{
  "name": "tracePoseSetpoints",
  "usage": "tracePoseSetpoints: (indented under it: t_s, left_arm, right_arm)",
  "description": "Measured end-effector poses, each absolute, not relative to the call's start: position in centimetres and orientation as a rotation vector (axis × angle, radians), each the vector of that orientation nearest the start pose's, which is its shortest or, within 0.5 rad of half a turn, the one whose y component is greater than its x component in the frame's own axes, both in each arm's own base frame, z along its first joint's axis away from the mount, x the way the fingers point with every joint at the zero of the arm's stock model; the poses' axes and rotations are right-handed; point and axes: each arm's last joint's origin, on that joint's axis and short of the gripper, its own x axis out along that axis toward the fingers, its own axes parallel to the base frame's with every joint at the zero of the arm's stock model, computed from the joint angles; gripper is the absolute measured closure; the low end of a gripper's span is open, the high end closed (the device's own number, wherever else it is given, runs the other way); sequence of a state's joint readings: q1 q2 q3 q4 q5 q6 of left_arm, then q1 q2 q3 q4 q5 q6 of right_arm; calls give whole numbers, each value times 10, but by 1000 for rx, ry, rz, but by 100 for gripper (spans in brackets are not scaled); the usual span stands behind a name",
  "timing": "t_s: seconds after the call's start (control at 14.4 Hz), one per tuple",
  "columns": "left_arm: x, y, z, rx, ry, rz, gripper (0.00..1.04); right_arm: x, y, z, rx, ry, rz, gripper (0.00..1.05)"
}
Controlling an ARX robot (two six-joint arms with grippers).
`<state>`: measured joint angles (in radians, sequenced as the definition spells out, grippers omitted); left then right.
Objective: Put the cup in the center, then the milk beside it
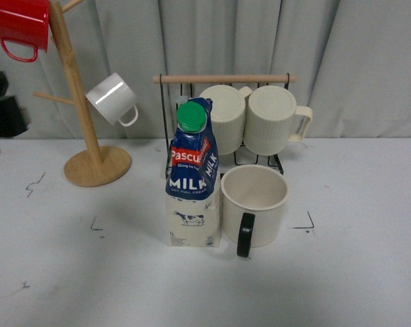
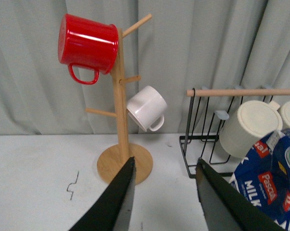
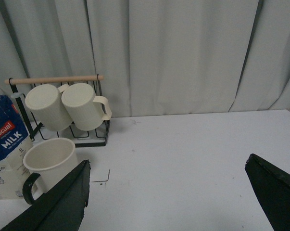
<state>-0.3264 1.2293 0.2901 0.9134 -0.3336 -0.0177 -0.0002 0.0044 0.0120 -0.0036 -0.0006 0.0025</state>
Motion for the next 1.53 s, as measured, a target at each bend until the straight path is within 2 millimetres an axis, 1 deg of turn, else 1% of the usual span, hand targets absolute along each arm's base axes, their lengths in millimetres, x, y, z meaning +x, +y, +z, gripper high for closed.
tracePoseSetpoints:
  t_s: [0.14, 0.21, 0.28, 0.35, 0.56, 0.63, 0.7, 0.77, 0.83, 1.18, 1.53]
  left_arm:
    - [194, -45, 185, -16, 6, -2, 93]
    - [186, -38, 183, -17, 6, 3, 103]
    - [174, -28, 177, -12, 18, 6, 103]
    - [163, -21, 176, -14, 11, -1, 103]
    - [156, -16, 173, -15, 1, 3, 103]
    - [152, -13, 167, -16, -4, 6, 103]
    - [147, -12, 159, -12, 38, 2, 103]
    - [143, -7, 161, -14, 27, -14, 103]
    - [140, 1, 164, -15, 7, 16, 103]
    - [126, 0, 170, -15, -12, -2, 103]
    - [117, 0, 170, -15, -10, -2, 103]
  right_arm:
    - [97, 0, 167, 2, -4, 0, 6]
    - [97, 0, 167, 2, -4, 0, 6]
    - [97, 0, 167, 2, -4, 0, 6]
    - [97, 0, 167, 2, -4, 0, 6]
    - [97, 0, 167, 2, -4, 0, 6]
    - [97, 0, 167, 2, -4, 0, 6]
    - [97, 0, 167, 2, -4, 0, 6]
    - [97, 0, 167, 2, -4, 0, 6]
    - [97, 0, 167, 2, -4, 0, 6]
    - [97, 0, 167, 2, -4, 0, 6]
    - [97, 0, 167, 2, -4, 0, 6]
